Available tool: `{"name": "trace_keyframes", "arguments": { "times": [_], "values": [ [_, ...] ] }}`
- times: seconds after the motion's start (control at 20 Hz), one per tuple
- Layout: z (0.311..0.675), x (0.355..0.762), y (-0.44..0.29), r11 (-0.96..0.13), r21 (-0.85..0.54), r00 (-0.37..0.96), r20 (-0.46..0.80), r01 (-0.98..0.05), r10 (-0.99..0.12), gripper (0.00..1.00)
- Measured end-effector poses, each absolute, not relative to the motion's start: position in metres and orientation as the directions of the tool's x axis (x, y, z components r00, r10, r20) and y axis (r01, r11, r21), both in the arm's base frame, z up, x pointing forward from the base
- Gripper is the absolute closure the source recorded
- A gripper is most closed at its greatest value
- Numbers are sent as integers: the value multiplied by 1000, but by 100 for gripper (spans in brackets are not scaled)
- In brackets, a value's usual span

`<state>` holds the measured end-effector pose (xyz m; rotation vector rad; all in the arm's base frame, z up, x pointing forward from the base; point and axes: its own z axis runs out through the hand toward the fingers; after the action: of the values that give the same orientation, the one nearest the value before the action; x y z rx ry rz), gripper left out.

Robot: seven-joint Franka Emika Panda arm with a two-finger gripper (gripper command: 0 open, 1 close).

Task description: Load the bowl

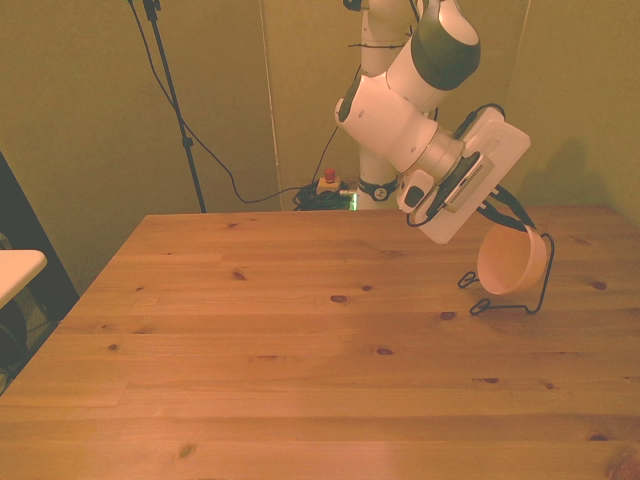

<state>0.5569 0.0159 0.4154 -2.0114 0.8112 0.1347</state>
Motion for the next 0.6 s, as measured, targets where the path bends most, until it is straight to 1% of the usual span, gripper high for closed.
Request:
{"name": "trace_keyframes", "arguments": {
  "times": [0.6],
  "values": [
    [396, 557, 16, -342, -716, 765, -417, -609, -490, 100]
  ]
}}
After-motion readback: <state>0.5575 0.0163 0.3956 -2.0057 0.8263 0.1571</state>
